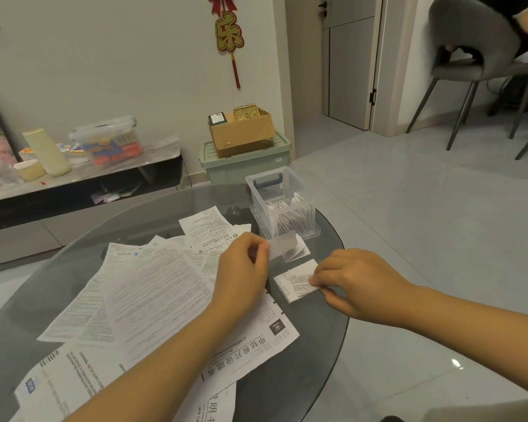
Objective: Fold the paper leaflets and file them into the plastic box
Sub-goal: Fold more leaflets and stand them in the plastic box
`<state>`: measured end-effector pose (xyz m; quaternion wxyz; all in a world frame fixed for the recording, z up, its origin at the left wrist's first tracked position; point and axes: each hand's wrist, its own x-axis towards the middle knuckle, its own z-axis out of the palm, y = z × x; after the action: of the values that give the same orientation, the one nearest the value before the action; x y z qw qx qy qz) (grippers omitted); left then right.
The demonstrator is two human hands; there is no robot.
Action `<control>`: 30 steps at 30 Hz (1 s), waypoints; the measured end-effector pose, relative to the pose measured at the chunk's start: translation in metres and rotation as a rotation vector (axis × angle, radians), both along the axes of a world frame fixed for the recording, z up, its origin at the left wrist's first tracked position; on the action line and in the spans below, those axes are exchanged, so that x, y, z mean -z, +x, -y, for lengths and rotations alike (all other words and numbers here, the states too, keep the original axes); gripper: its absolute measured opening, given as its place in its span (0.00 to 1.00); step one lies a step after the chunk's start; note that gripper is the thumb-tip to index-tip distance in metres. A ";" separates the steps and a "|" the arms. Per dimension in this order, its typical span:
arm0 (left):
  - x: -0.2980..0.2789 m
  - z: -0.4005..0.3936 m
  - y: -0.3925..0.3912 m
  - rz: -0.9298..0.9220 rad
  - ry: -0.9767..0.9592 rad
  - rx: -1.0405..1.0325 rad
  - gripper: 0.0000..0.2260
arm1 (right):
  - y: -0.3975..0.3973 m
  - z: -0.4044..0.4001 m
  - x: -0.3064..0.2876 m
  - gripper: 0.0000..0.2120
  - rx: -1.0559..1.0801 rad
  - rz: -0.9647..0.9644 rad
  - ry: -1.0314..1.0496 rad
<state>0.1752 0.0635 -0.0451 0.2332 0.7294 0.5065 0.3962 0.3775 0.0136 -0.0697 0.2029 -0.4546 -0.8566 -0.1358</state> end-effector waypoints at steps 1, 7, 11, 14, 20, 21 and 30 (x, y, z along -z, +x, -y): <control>-0.002 0.000 0.002 0.069 -0.039 0.003 0.05 | 0.000 0.000 -0.001 0.10 -0.004 0.003 0.003; -0.004 0.010 0.015 0.097 -0.257 0.012 0.08 | -0.001 0.001 -0.005 0.13 0.019 -0.037 -0.028; 0.003 0.014 0.015 -0.098 -0.313 0.033 0.08 | -0.004 0.005 -0.005 0.05 0.071 -0.101 0.000; 0.007 0.012 0.014 -0.128 -0.337 0.063 0.08 | -0.004 0.005 -0.008 0.14 0.123 -0.094 0.027; 0.014 0.007 0.013 -0.177 -0.215 0.062 0.11 | -0.007 -0.002 0.002 0.13 0.020 -0.102 -0.065; 0.016 0.005 0.013 -0.188 -0.187 0.069 0.11 | -0.008 -0.003 0.002 0.13 0.031 -0.128 -0.106; -0.001 -0.017 0.013 -0.455 0.001 0.260 0.14 | -0.012 -0.008 -0.019 0.15 0.111 -0.050 -0.342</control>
<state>0.1884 0.0809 -0.0443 0.1616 0.8589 0.4478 0.1889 0.3658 0.0211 -0.0503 0.1360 -0.5323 -0.8355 0.0122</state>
